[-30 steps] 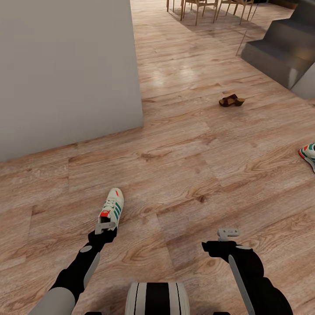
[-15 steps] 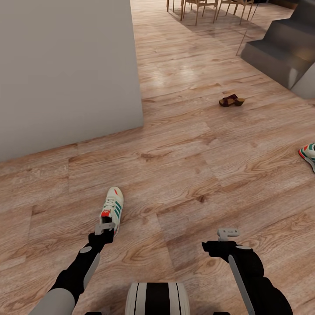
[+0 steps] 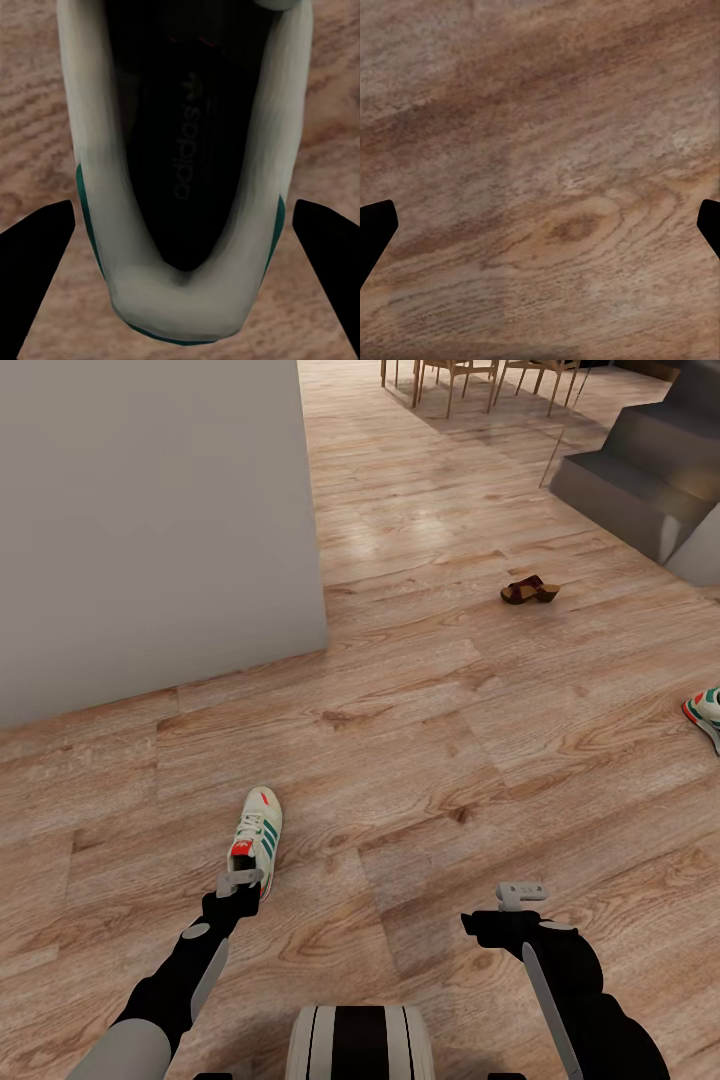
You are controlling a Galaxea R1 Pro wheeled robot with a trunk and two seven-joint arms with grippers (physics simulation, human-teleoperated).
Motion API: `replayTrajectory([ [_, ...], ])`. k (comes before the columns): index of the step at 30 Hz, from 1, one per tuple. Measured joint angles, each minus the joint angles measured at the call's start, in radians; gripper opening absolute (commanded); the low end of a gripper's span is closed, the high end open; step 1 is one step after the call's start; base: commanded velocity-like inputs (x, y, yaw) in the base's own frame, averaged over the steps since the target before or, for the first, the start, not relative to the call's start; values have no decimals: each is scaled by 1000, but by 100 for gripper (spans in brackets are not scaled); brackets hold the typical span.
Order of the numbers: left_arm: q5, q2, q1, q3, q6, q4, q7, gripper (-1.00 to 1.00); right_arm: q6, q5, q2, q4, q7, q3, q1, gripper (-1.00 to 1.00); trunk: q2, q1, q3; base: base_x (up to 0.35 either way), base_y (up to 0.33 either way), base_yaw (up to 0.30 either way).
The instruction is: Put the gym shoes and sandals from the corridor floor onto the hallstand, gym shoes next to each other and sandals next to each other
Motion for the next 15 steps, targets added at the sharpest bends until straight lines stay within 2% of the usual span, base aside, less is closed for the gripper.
replayTrajectory([
  [15,-2,-1,0,-1,1,-11,2,-100,0,0,0,0,0,0,0,100,0,0,0,-1,0,0],
])
